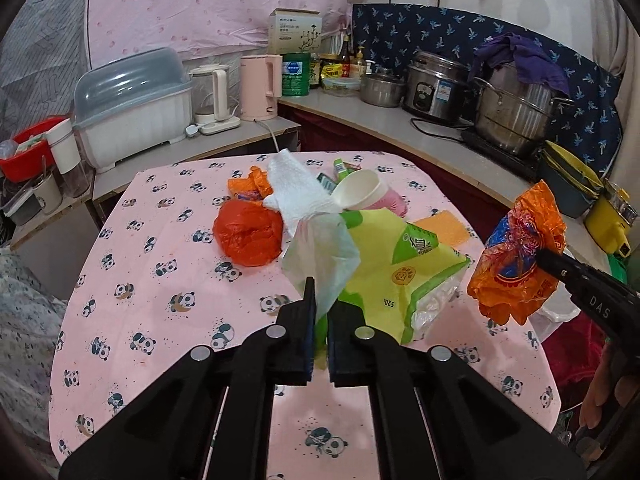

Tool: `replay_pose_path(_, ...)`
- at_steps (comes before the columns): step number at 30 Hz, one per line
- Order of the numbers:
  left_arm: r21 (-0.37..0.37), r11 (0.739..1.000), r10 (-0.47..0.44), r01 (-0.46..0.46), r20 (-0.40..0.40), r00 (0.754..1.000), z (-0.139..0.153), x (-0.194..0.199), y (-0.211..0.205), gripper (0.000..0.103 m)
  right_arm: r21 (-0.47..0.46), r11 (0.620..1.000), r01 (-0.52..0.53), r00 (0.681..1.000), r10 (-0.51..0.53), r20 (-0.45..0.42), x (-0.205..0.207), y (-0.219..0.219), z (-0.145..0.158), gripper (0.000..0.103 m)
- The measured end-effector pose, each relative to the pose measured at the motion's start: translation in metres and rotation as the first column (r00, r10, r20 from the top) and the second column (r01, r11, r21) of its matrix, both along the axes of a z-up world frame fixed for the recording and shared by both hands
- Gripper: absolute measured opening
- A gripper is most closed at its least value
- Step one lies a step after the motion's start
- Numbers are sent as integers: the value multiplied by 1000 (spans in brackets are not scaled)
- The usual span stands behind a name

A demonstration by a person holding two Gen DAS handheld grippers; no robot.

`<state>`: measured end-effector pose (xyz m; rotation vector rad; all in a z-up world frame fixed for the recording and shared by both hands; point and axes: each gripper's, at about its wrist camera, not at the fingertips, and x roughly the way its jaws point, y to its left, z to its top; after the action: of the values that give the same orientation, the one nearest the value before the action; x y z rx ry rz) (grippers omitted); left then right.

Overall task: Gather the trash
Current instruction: 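Carry the orange bag with the right gripper while the left gripper carries the wipe pack to the bin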

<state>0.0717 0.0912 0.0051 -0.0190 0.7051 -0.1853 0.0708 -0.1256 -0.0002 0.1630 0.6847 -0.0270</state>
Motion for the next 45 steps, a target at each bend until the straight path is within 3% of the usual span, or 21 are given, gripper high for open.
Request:
replay_pose_path(15,4,978,-209,209,82,975,42,-2,-136,4,6,967,255,964,-254,74,-60,-119,26,11)
replay_pose_path(25,8,943,-333,333,56,941,29,16,-229,4,5,920,392,917,-392,69,-85,-189,22,11)
replay_pose_path(36,3,912,-411,411,-23,911,-6,42,-291,5,16,903,429,903,-429,37,-78,-216,6,11)
replay_pose_path(39,-5,913,-407,407,-32,913,-16,48,-295,8,19,905,426,904,-426,29,-72,-217,1,11)
replay_pose_path(42,-5,919,-394,394,-31,919,-23,53,-297,28,20,907,420,907,-421,22,-64,-219,-2,11)
replay_pose_path(43,-2,922,-388,388,-29,921,-24,54,-297,39,21,908,418,908,-418,20,-61,-218,-3,11)
replay_pose_path(45,-3,926,-378,378,-17,926,-25,55,-295,45,24,911,413,910,-413,18,-57,-218,-4,11)
